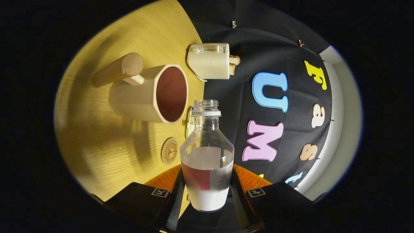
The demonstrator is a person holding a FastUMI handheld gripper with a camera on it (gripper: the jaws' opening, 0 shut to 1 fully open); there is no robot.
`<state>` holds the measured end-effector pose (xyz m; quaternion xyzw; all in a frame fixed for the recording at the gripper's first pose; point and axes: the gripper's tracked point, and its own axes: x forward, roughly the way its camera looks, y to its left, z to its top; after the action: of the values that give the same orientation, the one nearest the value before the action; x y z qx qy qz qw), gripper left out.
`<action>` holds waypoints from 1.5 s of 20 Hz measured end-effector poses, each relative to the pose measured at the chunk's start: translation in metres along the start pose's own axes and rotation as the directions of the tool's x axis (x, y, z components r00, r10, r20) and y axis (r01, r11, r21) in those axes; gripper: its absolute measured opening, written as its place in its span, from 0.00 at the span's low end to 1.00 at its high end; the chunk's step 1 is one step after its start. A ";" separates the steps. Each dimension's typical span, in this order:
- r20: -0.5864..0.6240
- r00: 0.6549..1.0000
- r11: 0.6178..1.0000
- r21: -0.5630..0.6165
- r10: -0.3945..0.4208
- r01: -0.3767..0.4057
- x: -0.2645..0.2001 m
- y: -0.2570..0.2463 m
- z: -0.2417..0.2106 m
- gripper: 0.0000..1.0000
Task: Take the bottle from table, then pour the juice into the cup, finally place the bottle on the coaster
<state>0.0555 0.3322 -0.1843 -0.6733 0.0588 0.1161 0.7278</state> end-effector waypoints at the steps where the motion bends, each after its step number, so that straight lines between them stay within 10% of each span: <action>1: 0.005 1.000 1.000 -0.014 -0.001 0.001 0.000 0.000 0.001 0.71; 30: 0.042 0.998 0.983 -0.176 -0.036 0.043 0.012 -0.008 0.003 0.71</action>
<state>0.0692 0.3357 -0.1790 -0.7340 0.0207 0.1192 0.6682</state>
